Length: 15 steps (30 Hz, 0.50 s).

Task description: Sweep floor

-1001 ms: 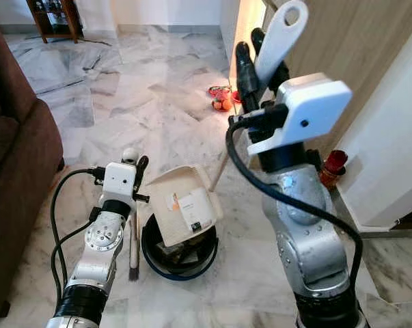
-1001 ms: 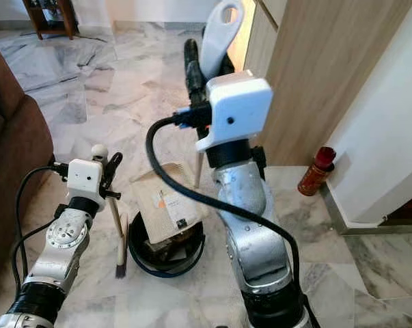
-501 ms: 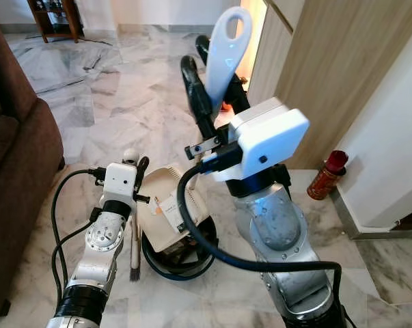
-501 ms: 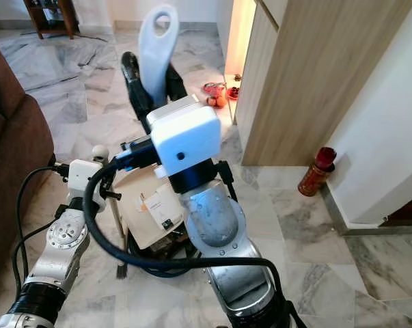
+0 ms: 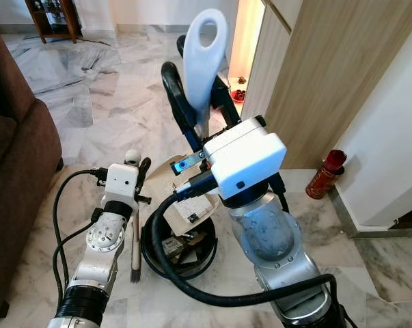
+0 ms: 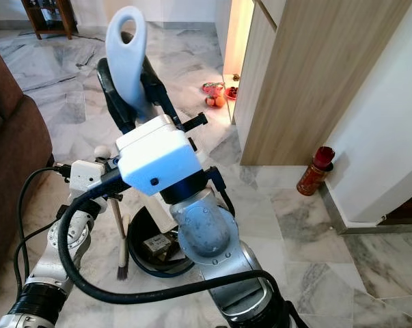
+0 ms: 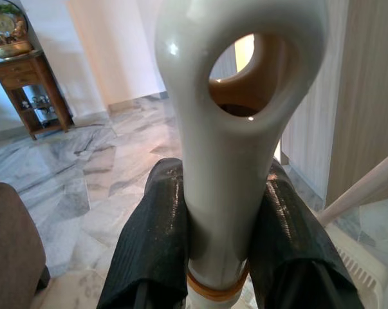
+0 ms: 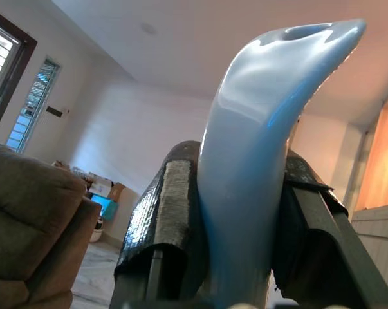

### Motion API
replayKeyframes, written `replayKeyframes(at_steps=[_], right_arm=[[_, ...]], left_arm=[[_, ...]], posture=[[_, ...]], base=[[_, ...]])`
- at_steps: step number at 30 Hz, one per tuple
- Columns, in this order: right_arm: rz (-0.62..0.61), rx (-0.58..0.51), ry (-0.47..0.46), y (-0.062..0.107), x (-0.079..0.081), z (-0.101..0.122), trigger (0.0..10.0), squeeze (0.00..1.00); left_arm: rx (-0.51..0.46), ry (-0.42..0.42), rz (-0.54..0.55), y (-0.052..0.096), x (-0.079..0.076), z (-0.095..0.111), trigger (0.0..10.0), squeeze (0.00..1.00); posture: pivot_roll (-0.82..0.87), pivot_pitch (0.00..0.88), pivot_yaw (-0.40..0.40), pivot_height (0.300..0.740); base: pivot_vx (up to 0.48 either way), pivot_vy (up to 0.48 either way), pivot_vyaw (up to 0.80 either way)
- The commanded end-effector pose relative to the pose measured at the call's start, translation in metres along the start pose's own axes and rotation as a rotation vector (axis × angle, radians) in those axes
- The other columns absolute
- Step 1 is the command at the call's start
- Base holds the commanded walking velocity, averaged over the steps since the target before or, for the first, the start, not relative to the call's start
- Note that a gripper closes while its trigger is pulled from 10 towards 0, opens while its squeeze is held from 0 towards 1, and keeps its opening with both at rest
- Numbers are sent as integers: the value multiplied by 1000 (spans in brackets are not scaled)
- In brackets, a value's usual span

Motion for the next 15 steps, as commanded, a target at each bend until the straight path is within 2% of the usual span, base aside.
replayKeyframes(at_steps=[1,15], right_arm=[[-22,-114,20,-2,-6,25,10000,0],[-3,-129,91,-1,-5,24,10000,0]], left_arm=[[-44,-9,-13,-2,-2,11,10000,0],[-43,-4,-12,-2,-4,10,10000,0]], posture=[[-43,107,-40,740],[-48,110,-46,740]], base=[[0,0,0],[0,0,0]])
Point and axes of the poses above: a point about 5 cm out from each wrist's last joint towards the gripper, its own y axis pointing back from the gripper into the wrist, its own z axis along the axis of the wrist's last joint, x = y × z, the point moved 5 cm from there along -y, pointing out of the wrist towards the gripper, and after that the axes turned 9 degrees about y, right-handed, at the moved point
